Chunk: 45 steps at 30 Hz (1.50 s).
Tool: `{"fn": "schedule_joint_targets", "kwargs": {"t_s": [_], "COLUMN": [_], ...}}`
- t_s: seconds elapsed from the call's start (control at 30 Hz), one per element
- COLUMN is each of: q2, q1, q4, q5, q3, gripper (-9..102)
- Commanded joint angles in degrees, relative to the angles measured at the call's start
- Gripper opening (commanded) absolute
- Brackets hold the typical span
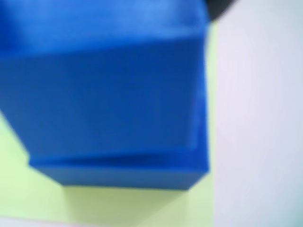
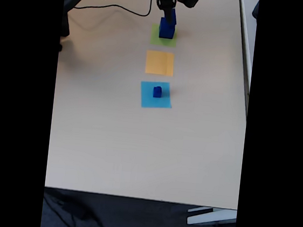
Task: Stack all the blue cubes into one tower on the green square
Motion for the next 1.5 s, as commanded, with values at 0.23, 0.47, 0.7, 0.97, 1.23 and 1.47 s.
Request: {"fn": "schedule_joint_targets", "kwargs": {"t_s": [0.23, 0.47, 0.7, 0.97, 1.23, 1.47], "q2": [2.7, 4.1, 4.1, 3.9, 3.6, 4.8], "q1": [-0.6, 0.7, 1.1, 1.0, 0.9, 1.1], "q4": [1.6, 2.9, 2.5, 2.5, 2.3, 2.7], "q5": [-0.6, -3.4, -4.3, -4.9, -6.1, -7.8], "q3": [-0.3, -0.3, -0.3, -0.1, 0.1, 1.8], "gripper": [0, 0, 0, 0, 0, 0]}}
